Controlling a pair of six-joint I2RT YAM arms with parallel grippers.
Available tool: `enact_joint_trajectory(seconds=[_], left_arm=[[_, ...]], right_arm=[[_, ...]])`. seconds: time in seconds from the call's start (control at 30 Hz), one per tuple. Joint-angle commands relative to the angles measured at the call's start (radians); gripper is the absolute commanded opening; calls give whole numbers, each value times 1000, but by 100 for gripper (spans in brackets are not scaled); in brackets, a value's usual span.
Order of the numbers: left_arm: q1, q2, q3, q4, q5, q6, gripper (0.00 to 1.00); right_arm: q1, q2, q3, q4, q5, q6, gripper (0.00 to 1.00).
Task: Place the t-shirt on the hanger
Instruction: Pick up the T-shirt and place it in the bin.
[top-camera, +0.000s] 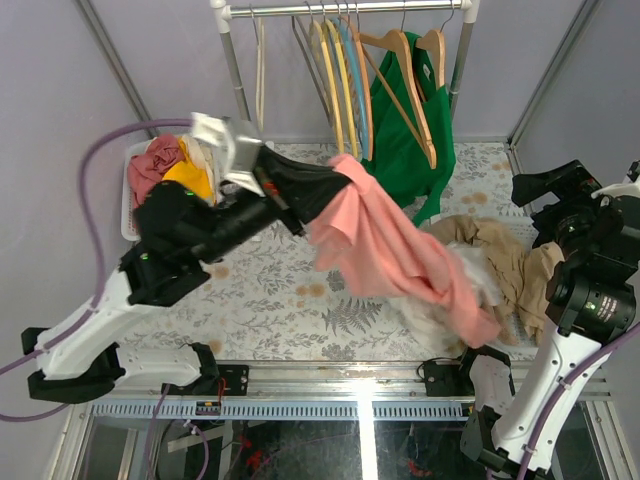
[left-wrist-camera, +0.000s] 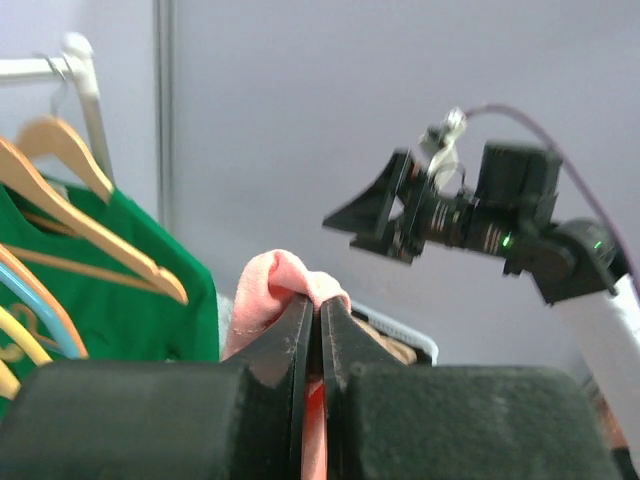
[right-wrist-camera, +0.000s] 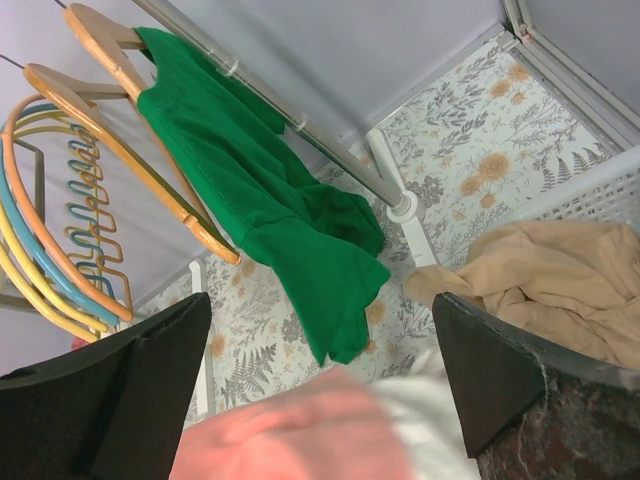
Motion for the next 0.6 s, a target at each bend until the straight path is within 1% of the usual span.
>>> enact_joint_trajectory(seconds=[0.0, 0.1, 0.2, 0.3, 0.4, 0.47, 0.5, 0.57], left_arm=[[3, -61, 141, 15, -69, 105, 0], [3, -79, 187, -4, -94, 137, 0], [3, -97, 207, -9, -101, 142, 0], [3, -110, 216, -14, -85, 132, 0], [3, -122, 213, -23, -85, 133, 0], [3, -133, 203, -20, -84, 129, 0], [3, -132, 201, -11, -73, 126, 0], [3, -115, 220, -4, -45, 119, 0]], right_arm=[[-1, -13, -31, 15, -14, -3, 99], [-1, -21, -74, 20, -25, -5, 99], [-1, -21, -127, 35, -78, 2, 100], [-1, -16, -218, 72, -184, 20, 100], [19, 0, -339, 133, -337, 54, 100], [67, 4, -424, 210, -411, 85, 100], [113, 11, -449, 223, -410, 86, 100], [245, 29, -470, 247, -357, 88, 100]])
